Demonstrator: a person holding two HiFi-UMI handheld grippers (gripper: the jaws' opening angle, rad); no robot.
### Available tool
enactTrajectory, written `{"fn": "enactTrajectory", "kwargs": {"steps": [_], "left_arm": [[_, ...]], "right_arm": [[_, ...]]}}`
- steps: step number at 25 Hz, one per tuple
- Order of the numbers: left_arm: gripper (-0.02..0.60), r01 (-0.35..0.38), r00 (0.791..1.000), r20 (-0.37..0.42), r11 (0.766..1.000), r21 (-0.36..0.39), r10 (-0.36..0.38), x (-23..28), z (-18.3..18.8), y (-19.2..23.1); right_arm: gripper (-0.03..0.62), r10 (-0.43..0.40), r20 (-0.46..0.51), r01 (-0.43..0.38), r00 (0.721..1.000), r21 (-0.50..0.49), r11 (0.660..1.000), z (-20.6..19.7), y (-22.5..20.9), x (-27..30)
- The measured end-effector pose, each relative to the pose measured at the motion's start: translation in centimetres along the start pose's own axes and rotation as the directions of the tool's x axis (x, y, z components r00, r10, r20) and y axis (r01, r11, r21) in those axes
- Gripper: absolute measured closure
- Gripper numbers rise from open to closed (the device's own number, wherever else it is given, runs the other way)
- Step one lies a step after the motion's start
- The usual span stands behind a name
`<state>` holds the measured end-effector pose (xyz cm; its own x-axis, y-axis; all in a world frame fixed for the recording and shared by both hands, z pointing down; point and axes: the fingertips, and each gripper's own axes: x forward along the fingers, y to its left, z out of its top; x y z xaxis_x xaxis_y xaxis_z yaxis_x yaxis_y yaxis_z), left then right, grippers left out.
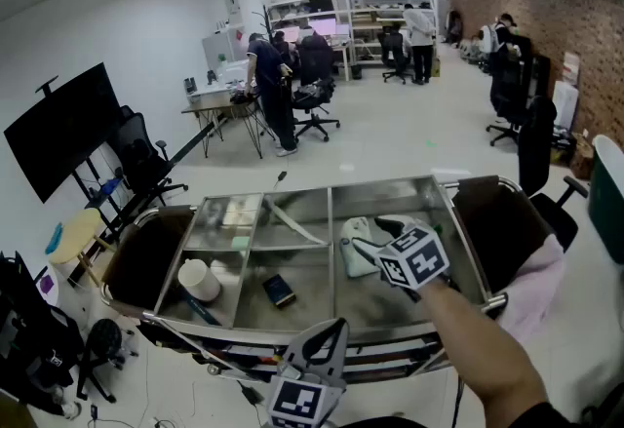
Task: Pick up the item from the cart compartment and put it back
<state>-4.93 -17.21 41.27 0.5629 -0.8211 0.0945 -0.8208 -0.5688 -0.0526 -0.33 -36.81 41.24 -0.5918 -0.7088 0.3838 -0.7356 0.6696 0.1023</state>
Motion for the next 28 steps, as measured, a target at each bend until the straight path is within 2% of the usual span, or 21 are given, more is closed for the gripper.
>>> {"fn": "enactTrajectory", "kwargs": {"steps": [5,10,19,25,28], "left_arm": [[0.581,0.000,1.000,0.002,1.000,-0.004,0.000,-0.2,0.0,0.3],[0.581,-0.005,1.000,-0.002,1.000,-0.004,0.005,-0.2,0.0,0.4],[0.581,-0.018,1.000,-0.003,1.000,-0.008,0.018,-0.6,0.0,0.9],[0.581,-0.017,1.000,-0.003,1.000,-0.002,0.017,-0.7,-0.1,0.9],[0.581,-0.018,1.000,-0.004,1.000,-0.005,0.018,-0.7,-0.1,1.0]], "right_arm": [[0.294,-0.014,-0.080,0.017,0.997,0.037,0.999,-2.4,-1.2,3.1],[0.239,-0.004,-0.138,0.009,0.990,0.039,0.999,-3.9,-0.8,4.8],[0.238,-0.028,-0.273,0.037,0.962,0.030,0.999,-7.3,-0.6,7.6],[0.240,0.017,-0.324,0.010,0.946,0.081,0.997,-9.0,-0.4,8.3],[0.282,0.030,-0.340,-0.001,0.940,0.085,0.996,-9.4,-0.1,8.4]]}}
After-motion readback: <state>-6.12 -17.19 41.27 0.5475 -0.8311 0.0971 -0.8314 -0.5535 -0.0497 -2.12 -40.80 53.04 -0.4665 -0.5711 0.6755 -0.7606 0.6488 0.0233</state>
